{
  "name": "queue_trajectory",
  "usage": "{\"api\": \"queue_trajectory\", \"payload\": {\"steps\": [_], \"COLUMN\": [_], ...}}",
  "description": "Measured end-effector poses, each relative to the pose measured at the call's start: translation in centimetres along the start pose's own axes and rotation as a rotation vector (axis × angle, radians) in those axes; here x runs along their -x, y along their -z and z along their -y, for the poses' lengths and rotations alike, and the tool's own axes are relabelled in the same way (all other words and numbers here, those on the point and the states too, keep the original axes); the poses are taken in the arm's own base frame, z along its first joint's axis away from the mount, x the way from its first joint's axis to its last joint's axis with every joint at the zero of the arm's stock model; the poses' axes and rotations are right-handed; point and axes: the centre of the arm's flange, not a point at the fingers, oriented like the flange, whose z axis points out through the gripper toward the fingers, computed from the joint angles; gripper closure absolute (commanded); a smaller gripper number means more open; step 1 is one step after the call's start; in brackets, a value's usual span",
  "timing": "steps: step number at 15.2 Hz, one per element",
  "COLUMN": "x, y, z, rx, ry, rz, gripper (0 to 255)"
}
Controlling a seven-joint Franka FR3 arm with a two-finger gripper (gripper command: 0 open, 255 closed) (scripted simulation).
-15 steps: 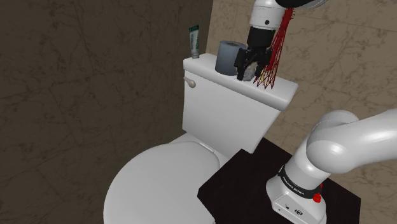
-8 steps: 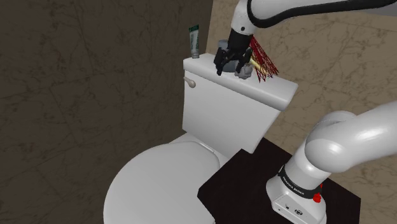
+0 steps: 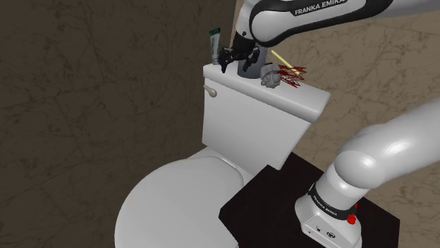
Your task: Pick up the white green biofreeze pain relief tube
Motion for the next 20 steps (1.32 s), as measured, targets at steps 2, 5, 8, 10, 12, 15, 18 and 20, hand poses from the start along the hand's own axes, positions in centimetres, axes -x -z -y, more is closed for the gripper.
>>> {"api": "queue_trajectory", "payload": {"steps": [2, 5, 8, 10, 12, 15, 18, 20], "x": [-1.6, -4.6, -7.1, -8.6, -10.4, -10.7, -10.2, -10.0], "y": [-0.5, -1.5, -2.2, -2.2, -2.5, -3.2, -3.9, -4.5], "z": [0.3, 1.5, 2.3, 2.5, 2.9, 3.5, 4.2, 4.6], "rx": [0.01, 0.023, 0.035, 0.046, 0.055, 0.051, 0.028, -0.015], "ry": [-0.026, -0.066, -0.104, -0.131, -0.155, -0.16, -0.15, -0.143], "rz": [-0.059, -0.146, -0.235, -0.291, -0.341, -0.372, -0.394, -0.417], "gripper": [0, 0, 0, 0, 0, 0, 0, 0]}}
